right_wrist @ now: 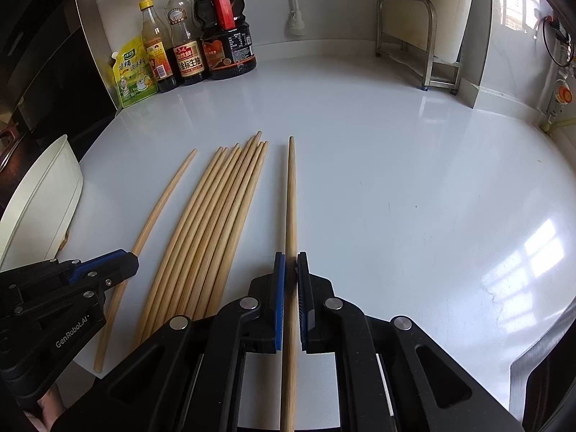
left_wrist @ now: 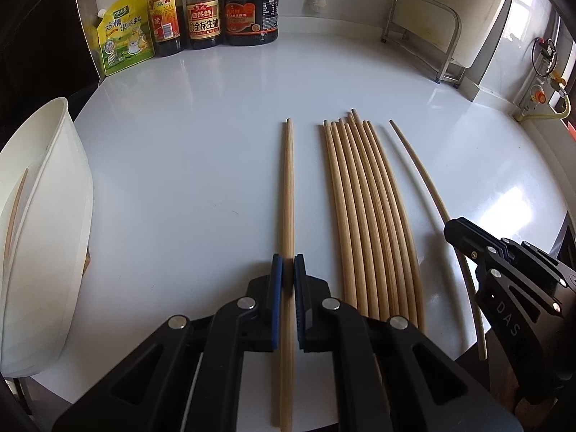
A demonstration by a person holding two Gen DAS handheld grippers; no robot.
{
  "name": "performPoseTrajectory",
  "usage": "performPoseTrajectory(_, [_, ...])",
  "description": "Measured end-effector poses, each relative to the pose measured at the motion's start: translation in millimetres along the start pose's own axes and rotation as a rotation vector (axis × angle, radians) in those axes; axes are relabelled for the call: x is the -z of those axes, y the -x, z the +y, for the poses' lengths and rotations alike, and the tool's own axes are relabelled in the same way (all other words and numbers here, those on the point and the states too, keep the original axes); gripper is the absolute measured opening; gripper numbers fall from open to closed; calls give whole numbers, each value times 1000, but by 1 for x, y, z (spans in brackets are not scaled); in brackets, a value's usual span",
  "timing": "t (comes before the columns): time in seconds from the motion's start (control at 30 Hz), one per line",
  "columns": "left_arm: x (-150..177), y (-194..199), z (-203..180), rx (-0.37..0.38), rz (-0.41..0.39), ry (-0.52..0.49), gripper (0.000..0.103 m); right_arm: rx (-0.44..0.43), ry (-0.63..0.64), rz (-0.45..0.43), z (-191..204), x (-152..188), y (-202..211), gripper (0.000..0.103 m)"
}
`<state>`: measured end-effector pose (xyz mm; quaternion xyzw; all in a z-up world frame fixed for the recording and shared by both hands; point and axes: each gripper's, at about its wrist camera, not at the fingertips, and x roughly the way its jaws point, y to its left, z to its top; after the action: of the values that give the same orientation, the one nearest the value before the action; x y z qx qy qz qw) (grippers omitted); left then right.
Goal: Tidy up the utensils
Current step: 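Close the right tool on a chopstick while the left tool grasps another chopstick, then carry both held chopsticks over the white basin with both tools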
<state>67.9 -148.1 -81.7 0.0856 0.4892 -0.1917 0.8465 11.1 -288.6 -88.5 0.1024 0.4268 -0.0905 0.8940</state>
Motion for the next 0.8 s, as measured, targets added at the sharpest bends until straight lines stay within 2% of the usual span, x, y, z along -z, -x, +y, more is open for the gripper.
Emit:
performPoseTrajectory(0.37, [3,30,10,29,-35,21,7,-44,-53,-34,5,0,26,7])
performPoseTrajectory(0.63, [2,72,26,53,-113,46,7,-93,-47,-82,25,-9,51,7])
performPoseTrajectory(0.8, [2,102,53,50,-179,89,7,-142,-21,-117,48,-21,64,7])
